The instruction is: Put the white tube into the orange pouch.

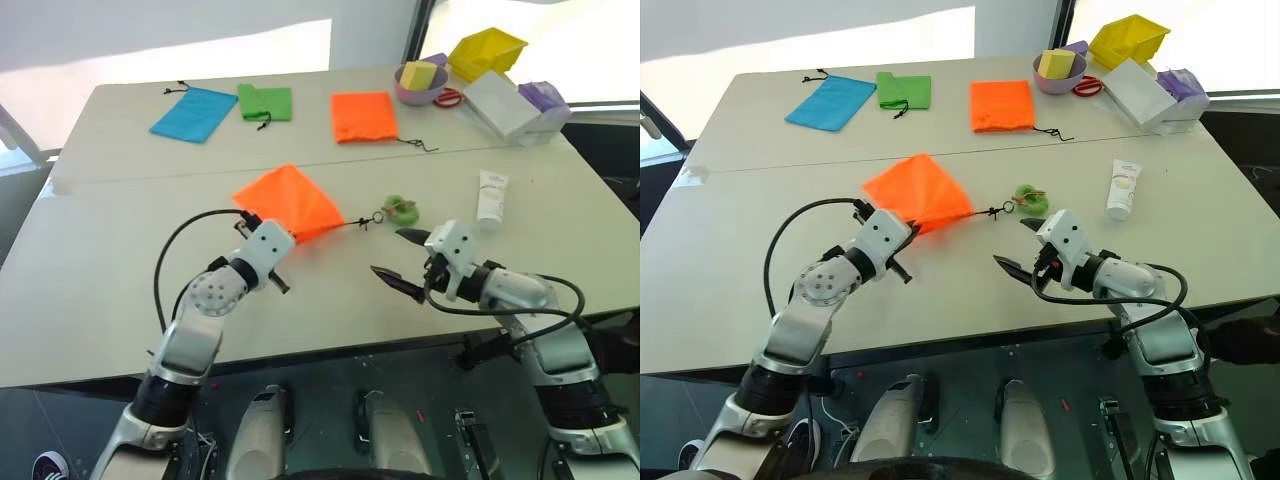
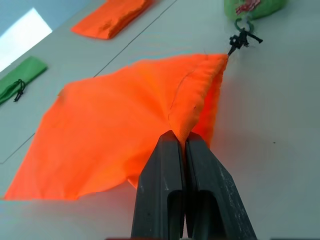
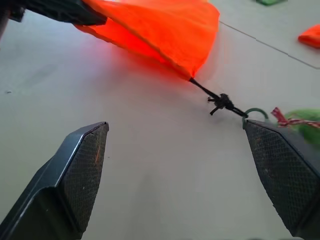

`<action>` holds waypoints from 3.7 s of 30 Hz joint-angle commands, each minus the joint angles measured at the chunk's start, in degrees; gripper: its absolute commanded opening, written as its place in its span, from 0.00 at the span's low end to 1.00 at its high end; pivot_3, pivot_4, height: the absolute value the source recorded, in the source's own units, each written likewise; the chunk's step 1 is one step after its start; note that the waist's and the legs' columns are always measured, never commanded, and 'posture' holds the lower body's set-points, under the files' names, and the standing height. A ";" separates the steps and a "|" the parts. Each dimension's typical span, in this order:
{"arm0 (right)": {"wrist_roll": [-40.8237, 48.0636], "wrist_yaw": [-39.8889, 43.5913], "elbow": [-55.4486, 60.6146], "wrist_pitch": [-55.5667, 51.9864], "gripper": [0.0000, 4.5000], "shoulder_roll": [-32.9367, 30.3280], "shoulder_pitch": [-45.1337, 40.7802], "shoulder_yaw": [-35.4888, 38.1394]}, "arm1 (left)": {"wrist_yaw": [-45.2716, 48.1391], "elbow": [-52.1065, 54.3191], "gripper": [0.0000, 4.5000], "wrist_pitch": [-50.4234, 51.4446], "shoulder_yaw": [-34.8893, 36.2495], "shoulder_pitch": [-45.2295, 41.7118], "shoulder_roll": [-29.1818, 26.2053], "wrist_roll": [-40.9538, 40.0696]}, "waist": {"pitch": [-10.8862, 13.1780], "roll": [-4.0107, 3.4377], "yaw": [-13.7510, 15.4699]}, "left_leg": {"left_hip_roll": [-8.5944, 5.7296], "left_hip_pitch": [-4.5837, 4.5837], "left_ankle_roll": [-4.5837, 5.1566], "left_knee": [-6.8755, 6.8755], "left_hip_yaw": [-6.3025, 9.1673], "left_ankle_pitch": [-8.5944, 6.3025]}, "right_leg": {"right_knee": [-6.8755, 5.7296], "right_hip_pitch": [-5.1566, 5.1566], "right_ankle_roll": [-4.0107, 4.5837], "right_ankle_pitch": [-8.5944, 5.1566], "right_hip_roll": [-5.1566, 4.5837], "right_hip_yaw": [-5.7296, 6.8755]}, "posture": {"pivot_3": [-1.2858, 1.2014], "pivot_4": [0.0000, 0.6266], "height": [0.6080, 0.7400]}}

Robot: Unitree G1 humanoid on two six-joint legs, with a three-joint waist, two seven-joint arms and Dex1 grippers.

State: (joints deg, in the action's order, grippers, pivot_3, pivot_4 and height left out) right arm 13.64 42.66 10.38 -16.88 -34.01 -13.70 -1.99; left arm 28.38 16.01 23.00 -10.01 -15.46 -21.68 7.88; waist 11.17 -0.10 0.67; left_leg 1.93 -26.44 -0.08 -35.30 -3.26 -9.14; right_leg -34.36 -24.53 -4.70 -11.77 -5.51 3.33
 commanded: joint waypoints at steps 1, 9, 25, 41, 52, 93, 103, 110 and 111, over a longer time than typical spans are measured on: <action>-0.26 -2.31 -1.53 0.28 1.00 1.14 -1.93 1.85 | -0.16 2.11 0.01 -1.65 1.16 -0.11 -0.29 -1.09 | 0.00 0.01 0.17 | 0.00 -0.01 0.00 0.00 0.01 0.00 | 0.00 0.00 0.00 0.00 0.00 0.00 | 0.52 0.24 1.00; -4.01 -11.41 -7.31 -24.25 1.00 -6.17 -12.85 7.46 | -1.28 -0.28 0.01 -4.36 -2.32 0.27 1.83 -0.58 | 0.00 0.01 -0.01 | -0.02 -0.06 0.00 -0.13 -0.09 0.00 | 0.03 0.01 0.04 0.02 -0.08 -0.05 | 0.52 0.24 1.00; -3.27 -22.38 -41.15 -32.87 1.00 -4.72 -31.99 16.41 | -2.23 -0.45 0.01 -5.75 -2.93 0.81 2.52 -0.42 | -0.01 0.02 -0.05 | 0.00 -0.04 0.18 -0.11 -0.14 0.11 | -0.08 -0.04 -0.11 0.15 0.01 -0.05 | 0.52 0.24 1.00; -2.56 -23.69 -47.93 -29.18 0.63 -1.71 -34.19 17.31 | -2.15 0.76 0.00 -5.39 -3.52 1.08 2.05 0.61 | -0.02 0.01 -0.13 | 0.01 -0.05 0.18 -0.19 -0.14 0.11 | -0.10 -0.03 -0.16 0.18 0.01 -0.06 | 0.52 0.24 1.00; 4.40 -3.25 -21.77 -28.34 0.40 -5.97 -22.46 12.14 | -1.92 0.71 0.00 -5.21 -3.41 0.78 1.98 0.48 | -0.01 0.00 0.04 | 0.02 -0.06 0.18 -0.20 -0.13 0.11 | -0.14 -0.05 -0.18 0.18 0.01 -0.06 | 0.52 0.24 1.00; 8.12 8.97 4.84 -28.39 0.40 0.01 -11.62 -13.14 | -0.01 3.46 0.00 -2.87 -2.64 1.82 -0.33 -0.02 | -0.61 -0.31 -0.03 | 1.00 -0.96 0.01 -0.77 -0.31 -0.06 | -0.69 -0.04 0.32 -0.54 -0.04 1.89 | 0.52 0.24 1.00; 6.77 4.99 0.35 -27.16 0.40 4.87 -13.93 -12.30 | 1.34 5.16 0.00 -2.12 -2.95 3.97 -1.33 -0.63 | -0.62 -0.31 -0.01 | 1.62 -0.98 0.00 -0.70 -1.13 -0.06 | -0.55 -0.23 0.43 -0.38 -0.03 1.81 | 0.52 0.24 1.00; 6.83 4.78 -1.19 -26.41 0.40 6.58 -16.77 -11.23 | 3.64 6.65 0.00 -0.96 -2.15 5.16 -3.33 -1.72 | -0.62 -0.31 0.04 | 1.69 -1.02 0.01 -0.72 -1.49 -0.04 | -0.78 -0.58 0.53 -0.31 0.00 1.70 | 0.52 0.24 1.00; 6.49 5.33 -1.49 -25.78 0.40 6.39 -17.27 -11.65 | 4.07 6.90 0.00 -0.52 -2.19 5.20 -3.61 -2.05 | -0.62 -0.31 0.03 | 1.69 -1.03 0.01 -0.72 -1.53 -0.04 | -0.78 -0.61 0.53 -0.31 0.01 1.67 | 0.52 0.24 1.00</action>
State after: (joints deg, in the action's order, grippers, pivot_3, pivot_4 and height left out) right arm 19.69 47.00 7.64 -44.94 -27.82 -28.85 -14.86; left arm 31.51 19.57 22.18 -12.47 -10.61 -24.88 6.81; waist 10.56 -0.41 0.69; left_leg 3.63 -27.46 -0.07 -36.03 -4.83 -9.19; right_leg -35.15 -25.16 -4.16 -12.08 -5.50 4.98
